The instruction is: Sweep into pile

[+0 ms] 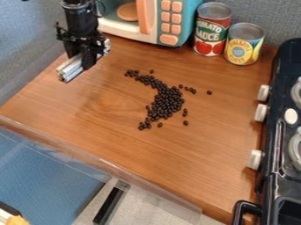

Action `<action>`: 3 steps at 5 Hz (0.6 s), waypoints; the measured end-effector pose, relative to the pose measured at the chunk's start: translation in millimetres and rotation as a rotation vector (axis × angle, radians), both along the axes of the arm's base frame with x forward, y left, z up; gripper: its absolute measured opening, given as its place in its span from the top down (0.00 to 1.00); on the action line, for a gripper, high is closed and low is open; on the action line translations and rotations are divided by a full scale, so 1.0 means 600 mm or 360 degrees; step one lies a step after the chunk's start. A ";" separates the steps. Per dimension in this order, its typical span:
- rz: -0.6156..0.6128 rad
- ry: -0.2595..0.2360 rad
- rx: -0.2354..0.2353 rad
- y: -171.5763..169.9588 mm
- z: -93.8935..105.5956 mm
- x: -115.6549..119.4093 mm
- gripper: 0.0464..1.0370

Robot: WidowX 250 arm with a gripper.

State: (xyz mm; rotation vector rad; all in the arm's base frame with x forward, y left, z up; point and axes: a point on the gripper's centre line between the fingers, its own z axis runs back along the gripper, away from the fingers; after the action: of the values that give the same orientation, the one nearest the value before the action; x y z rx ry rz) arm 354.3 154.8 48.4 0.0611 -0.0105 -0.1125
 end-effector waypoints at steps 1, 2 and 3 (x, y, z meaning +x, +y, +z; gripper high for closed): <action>-0.0118 -0.0002 0.0017 0.009 -0.014 0.017 0.66; -0.0151 -0.0037 0.0024 0.011 -0.025 0.026 0.66; -0.0170 -0.0001 0.0020 0.010 -0.051 0.025 0.66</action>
State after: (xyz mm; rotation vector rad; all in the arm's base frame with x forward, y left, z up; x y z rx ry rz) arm 369.1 160.8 17.8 0.0733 -0.0137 -0.2192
